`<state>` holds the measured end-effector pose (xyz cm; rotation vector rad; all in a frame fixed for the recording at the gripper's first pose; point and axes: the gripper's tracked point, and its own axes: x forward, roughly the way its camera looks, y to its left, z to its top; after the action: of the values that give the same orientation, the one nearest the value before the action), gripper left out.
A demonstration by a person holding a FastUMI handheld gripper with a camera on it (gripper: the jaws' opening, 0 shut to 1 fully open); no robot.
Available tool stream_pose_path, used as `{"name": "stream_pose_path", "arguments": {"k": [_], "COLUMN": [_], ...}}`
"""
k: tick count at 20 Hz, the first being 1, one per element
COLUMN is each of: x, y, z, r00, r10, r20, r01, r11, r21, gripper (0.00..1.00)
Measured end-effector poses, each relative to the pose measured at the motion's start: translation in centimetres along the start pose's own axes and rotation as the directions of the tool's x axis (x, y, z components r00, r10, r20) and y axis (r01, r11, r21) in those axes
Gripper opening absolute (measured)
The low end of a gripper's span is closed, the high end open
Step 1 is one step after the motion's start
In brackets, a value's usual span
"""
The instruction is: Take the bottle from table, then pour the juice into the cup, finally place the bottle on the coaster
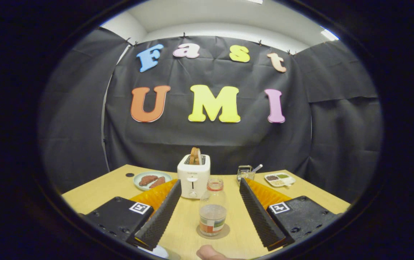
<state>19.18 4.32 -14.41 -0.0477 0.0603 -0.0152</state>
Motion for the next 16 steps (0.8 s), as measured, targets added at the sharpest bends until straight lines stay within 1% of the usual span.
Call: {"name": "stream_pose_path", "arguments": {"k": [2,4,6,7,11,13,16], "x": [-1.5,-3.0,-4.7,-5.5,-9.3,-11.2,-14.1], "y": [-0.4,-1.9,-2.4,-3.1,-5.1,-5.5,-5.7], "z": [2.0,3.8,5.7,6.5,9.4,10.7,12.4], "r00": [1.000,0.999,1.000,0.999,0.997,0.997,0.998], "r10": [-0.001,-0.031,-0.023,-0.039,-0.072,-0.073,-0.058], "r20": [-0.004,-0.017,-0.017,-0.015,0.008,0.009,-0.009], "r01": [0.001,0.031,0.023,0.039,0.072,0.073,0.059], "r11": [1.000,0.999,0.999,0.999,0.997,0.997,0.998], "r21": [0.010,0.007,0.027,0.029,-0.014,-0.012,0.022], "gripper": [1.00,1.00,1.00,1.00,1.00,1.00,1.00]}}
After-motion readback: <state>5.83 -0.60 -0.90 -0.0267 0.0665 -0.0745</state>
